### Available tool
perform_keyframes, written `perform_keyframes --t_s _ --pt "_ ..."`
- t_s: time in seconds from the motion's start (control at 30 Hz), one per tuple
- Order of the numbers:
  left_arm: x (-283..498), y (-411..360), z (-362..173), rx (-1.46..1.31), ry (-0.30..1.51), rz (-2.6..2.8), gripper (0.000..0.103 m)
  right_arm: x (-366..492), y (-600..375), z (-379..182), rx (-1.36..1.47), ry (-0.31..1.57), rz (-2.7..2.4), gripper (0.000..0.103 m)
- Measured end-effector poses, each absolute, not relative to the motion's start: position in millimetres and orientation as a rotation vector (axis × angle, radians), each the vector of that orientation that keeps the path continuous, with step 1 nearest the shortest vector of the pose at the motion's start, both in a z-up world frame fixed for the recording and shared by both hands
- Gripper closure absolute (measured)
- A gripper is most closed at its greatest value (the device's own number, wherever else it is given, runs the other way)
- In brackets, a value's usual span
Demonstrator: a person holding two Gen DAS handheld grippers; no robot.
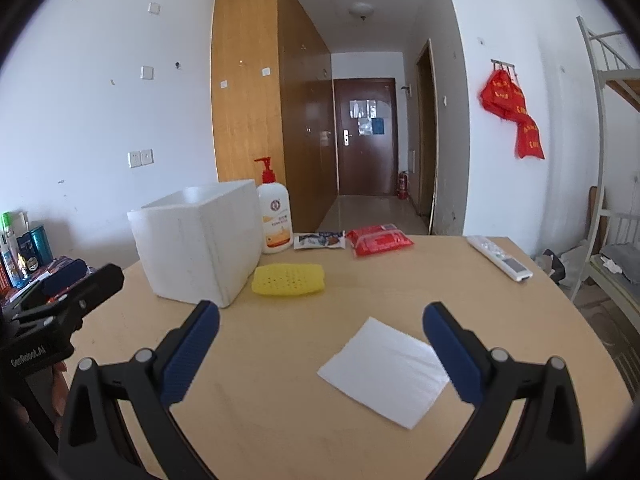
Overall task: Organize soft objects
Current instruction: 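Move the left tool to the yellow foam net while the right tool approaches the white tissue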
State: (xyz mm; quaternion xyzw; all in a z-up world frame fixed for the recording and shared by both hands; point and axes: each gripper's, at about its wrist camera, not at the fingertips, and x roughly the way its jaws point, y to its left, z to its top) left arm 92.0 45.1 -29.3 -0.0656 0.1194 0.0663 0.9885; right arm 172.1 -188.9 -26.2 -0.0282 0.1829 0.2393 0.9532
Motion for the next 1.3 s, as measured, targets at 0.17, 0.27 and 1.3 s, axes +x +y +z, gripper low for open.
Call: perform_keyframes --t_s 0.17,0.27,1.3 --pt "94.8 40.0 -33.3 -0.119 0.261 0.122 0.000 171.8 -194.2 -30.8 -0.053 0.382 0.475 0.000" --pt "98.0 38.5 -32.6 -0.123 0.266 0.107 0.000 171.5 -196.5 -30.6 -0.050 0.382 0.473 0.000" --pt "210.0 4.3 -27.8 -0.064 0.428 -0.067 0.000 244.1 -217.1 -63.5 0.000 0.711 0.448 0.000"
